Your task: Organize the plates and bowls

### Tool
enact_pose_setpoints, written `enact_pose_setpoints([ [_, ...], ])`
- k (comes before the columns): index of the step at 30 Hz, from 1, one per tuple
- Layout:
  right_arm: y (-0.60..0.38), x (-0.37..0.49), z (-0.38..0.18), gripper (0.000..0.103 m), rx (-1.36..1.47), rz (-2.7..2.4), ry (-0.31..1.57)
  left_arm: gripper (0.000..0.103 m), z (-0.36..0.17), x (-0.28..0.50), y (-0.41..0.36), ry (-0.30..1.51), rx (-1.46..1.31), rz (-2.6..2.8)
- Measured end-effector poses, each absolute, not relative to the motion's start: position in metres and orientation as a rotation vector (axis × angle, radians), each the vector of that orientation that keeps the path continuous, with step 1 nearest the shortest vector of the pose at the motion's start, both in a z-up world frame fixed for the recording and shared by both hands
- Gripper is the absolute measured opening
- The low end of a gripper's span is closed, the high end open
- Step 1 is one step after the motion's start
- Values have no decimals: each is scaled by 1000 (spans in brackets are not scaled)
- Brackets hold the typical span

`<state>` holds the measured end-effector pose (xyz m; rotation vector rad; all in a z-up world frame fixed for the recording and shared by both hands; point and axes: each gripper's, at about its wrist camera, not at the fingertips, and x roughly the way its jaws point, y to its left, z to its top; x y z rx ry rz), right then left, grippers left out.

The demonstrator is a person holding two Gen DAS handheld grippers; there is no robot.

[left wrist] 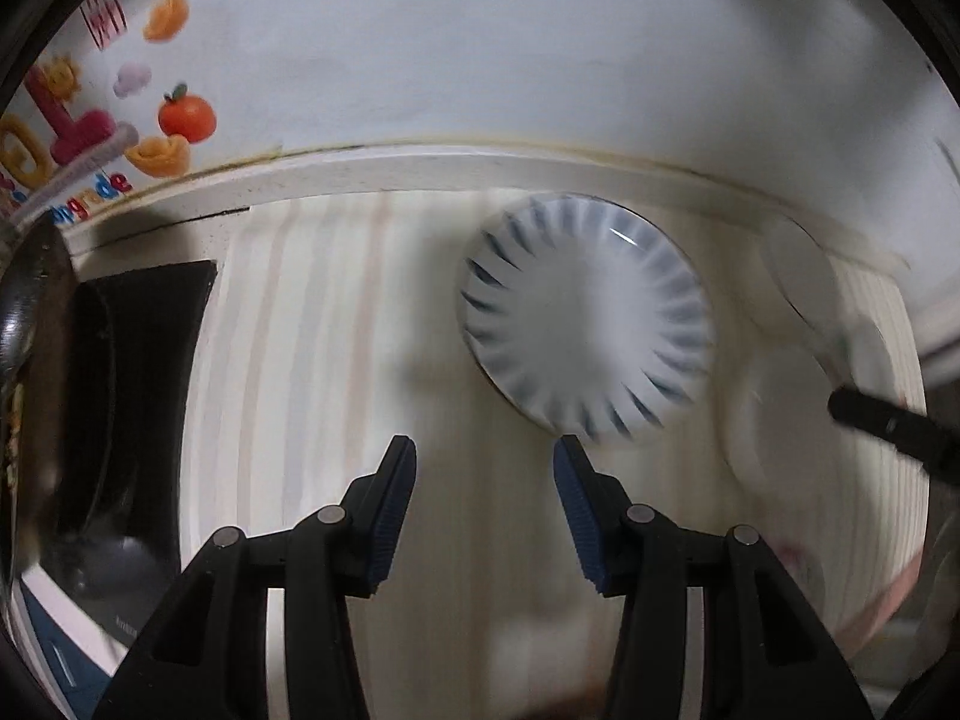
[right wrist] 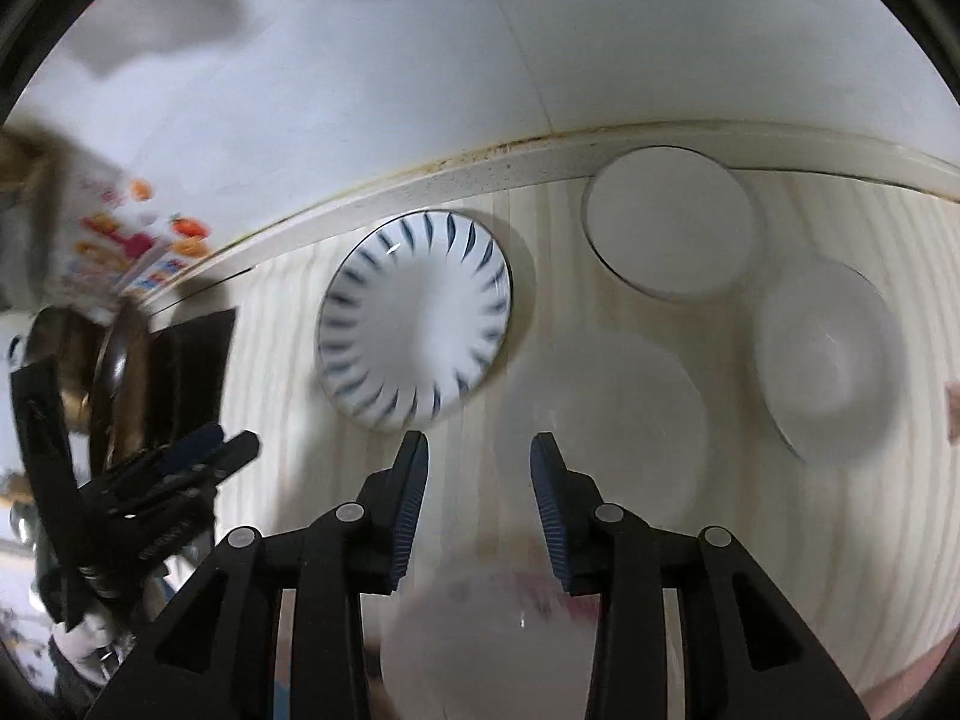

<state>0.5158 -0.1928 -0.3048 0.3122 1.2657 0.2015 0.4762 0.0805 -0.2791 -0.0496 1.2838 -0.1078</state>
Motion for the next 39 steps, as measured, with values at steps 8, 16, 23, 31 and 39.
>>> enact_pose_setpoints([
  [8,-171,603,-374,38,286,96,1398,45,-345,555,93,1424,-120,-143],
  [16,-167,634,-406,17,251,47,1468,31,-375,575,80,1475,-95,-215],
  [23,-162,636,-411,14,228,45,1445,22,-374,577,72,1455,-71,-226],
  [31,-155,626,-411,15,223,56,1444,22,-368,570,64,1434,-46,-216],
  [39,-162,616,-392,15,252,89,1413,22,-338,556,63,1380,-31,-221],
])
